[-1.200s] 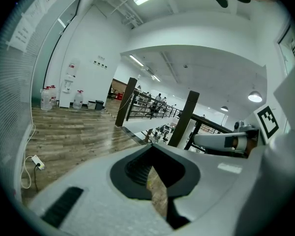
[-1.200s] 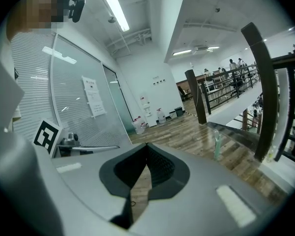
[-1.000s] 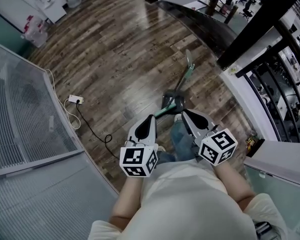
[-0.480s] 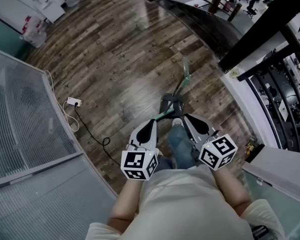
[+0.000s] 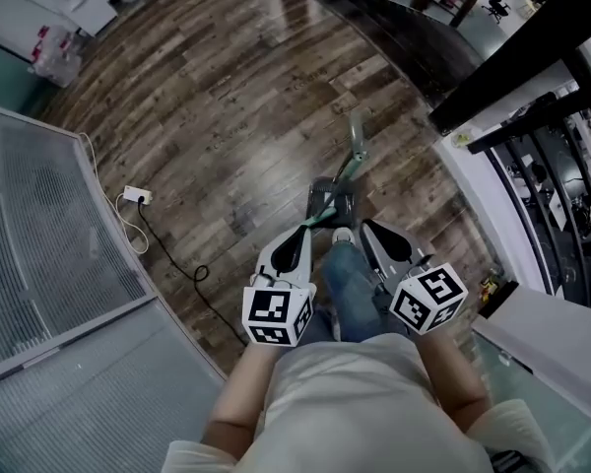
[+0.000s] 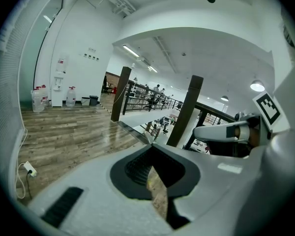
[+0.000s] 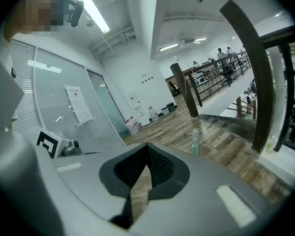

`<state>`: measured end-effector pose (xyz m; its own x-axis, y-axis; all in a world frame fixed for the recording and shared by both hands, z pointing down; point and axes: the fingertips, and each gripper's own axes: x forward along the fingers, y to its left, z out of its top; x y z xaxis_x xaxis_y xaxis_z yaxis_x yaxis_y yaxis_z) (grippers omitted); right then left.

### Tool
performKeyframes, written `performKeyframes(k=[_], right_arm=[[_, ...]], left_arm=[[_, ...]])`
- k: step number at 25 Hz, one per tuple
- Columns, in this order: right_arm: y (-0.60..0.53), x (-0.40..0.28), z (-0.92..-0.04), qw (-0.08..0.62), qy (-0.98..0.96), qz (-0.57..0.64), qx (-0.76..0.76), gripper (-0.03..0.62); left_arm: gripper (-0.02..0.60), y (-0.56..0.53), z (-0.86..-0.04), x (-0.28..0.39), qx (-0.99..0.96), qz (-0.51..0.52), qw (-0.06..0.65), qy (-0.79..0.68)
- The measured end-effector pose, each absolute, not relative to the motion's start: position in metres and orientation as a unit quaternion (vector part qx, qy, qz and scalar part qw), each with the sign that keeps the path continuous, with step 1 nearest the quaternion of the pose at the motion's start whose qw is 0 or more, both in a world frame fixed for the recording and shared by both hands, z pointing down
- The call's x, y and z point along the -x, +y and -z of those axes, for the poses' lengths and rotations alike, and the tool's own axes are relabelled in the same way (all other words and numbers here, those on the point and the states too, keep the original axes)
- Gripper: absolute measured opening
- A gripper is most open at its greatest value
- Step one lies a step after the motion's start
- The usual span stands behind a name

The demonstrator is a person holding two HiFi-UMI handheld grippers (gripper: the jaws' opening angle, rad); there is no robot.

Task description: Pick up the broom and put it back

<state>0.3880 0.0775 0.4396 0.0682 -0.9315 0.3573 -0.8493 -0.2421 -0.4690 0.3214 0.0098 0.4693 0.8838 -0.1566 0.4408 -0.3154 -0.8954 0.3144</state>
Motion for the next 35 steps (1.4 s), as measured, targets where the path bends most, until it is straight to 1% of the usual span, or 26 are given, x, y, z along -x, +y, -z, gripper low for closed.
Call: performKeyframes(k=[11, 21, 24, 35], right_arm=[[0.079, -0.433, -0.466, 0.075, 0.595, 0.314, 0.736, 0.006], [0.08, -0.456, -0.492, 0.071, 0.587, 0.337, 0.732, 0.006], [0.082, -0.465, -0.497, 0.073, 0.582, 0.343, 0.733, 0.006], [0.089, -0.485, -0.517, 0.075, 0.571, 0.36, 0.734, 0.006]], left_arm=[[0.008, 0.023, -0.506, -0.376, -0.952, -0.239, 0.167, -0.093], [0.083, 0.021, -0.541, -0.417, -0.951, -0.261, 0.139, -0.085], [0.123, 0.019, -0.552, -0.428, -0.95, -0.271, 0.13, -0.083], [0.196, 0.015, -0.593, -0.461, -0.948, -0.288, 0.114, -0.079]])
